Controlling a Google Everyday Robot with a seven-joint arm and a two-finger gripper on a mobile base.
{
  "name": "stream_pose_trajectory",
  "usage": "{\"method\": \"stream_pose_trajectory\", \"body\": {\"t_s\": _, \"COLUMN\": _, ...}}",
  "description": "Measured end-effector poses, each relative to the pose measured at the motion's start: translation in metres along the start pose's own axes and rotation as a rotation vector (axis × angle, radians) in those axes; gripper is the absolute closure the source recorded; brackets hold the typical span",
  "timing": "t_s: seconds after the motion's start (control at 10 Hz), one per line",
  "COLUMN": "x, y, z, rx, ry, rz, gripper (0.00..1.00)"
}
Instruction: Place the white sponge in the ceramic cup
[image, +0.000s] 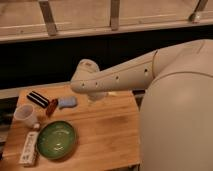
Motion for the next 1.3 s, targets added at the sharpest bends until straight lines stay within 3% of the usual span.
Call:
{"method": "stream_pose_trajectory", "body": {"t_s": 0.7, "x": 0.000, "y": 0.000, "z": -0.001, "rx": -0.009, "ry": -0.009, "rz": -0.004, "gripper": 0.20}}
{"method": "stream_pose_trajectory", "body": {"t_s": 1.1, "x": -0.025, "y": 0.016, "z": -0.031, "rx": -0.201, "ry": -0.118, "rz": -0.032, "gripper": 0.20}}
{"method": "stream_pose_trajectory", "body": {"t_s": 1.3, "x": -0.038, "y": 0.034, "z": -0.035, "rx": -0.253, "ry": -0.152, "rz": -0.070, "gripper": 0.20}}
